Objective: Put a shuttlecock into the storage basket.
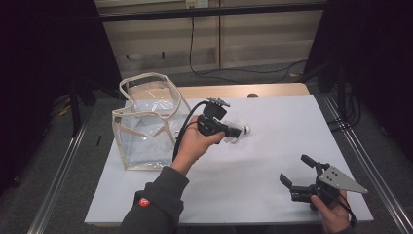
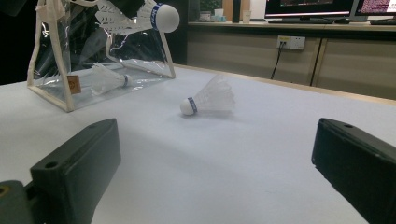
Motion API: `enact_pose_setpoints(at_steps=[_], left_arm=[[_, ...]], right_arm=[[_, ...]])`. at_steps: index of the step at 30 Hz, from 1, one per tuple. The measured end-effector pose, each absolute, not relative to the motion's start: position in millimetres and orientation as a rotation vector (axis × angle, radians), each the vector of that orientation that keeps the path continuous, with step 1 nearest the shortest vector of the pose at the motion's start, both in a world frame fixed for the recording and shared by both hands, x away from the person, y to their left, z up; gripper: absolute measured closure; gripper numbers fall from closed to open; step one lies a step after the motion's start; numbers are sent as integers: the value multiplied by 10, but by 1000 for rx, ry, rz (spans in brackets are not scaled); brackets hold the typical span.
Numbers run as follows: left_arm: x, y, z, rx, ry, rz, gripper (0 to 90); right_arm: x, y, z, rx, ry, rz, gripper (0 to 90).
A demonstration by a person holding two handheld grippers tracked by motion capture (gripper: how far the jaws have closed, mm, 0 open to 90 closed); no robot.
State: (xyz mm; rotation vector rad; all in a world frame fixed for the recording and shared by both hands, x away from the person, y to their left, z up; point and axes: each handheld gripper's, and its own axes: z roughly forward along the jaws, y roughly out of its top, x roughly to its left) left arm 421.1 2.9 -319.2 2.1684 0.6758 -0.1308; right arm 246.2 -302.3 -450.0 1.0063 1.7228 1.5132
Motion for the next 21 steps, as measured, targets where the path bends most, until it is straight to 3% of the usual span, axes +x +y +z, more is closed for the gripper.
enact_pose_setpoints(at_steps=[21], left_arm=[[4246, 88, -3040, 2177, 678, -123, 893]], right_arm=[[2460, -3022, -4496, 1004, 1725, 1513, 11]])
